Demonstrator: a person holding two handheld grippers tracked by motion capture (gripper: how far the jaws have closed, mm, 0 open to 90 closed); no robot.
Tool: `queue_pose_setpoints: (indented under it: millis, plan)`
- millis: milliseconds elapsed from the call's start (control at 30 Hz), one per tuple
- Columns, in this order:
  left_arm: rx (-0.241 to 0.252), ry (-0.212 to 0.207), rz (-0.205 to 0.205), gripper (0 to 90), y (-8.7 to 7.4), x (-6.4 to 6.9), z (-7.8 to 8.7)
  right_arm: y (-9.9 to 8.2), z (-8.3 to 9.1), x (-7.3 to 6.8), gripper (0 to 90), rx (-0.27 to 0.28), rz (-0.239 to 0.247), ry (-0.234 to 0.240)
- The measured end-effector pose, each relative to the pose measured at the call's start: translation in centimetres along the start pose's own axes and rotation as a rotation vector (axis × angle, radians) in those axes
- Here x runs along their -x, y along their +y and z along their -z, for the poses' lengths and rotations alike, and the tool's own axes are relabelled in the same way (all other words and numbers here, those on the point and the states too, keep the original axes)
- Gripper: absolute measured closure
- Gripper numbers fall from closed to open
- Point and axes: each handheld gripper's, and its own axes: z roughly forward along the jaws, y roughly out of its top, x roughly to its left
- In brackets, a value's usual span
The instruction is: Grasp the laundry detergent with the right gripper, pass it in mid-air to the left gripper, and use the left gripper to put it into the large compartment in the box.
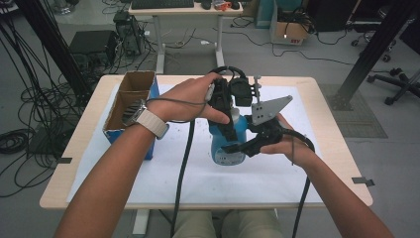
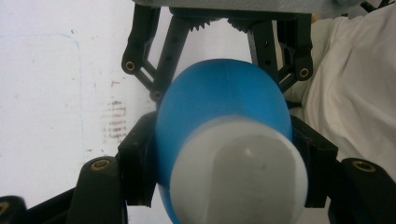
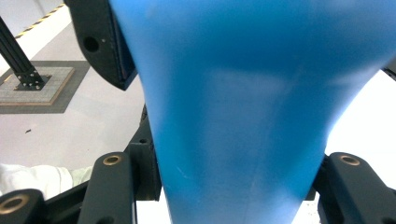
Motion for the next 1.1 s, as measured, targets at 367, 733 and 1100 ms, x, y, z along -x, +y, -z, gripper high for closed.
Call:
queue_pose_setpoints:
  millis: [367,733,1100]
  plan:
    - [-0.001,0.001,-0.001,37.4,0.05,-0.03,0.07,0.10,0.06,0.01,43.2,-0.002,0.001,-0.002]
    - [-0.001,-0.001,-0.012,37.5,0.09,-0.23,0.03,0.07,0.08,0.07,43.2,-0.002,-0.002,-0.005]
    - [-0.003,-0.001,-0.009,37.4,0.07,-0.19,0.04,0.05,0.03,0.11,43.2,0.000,0.000,-0.002]
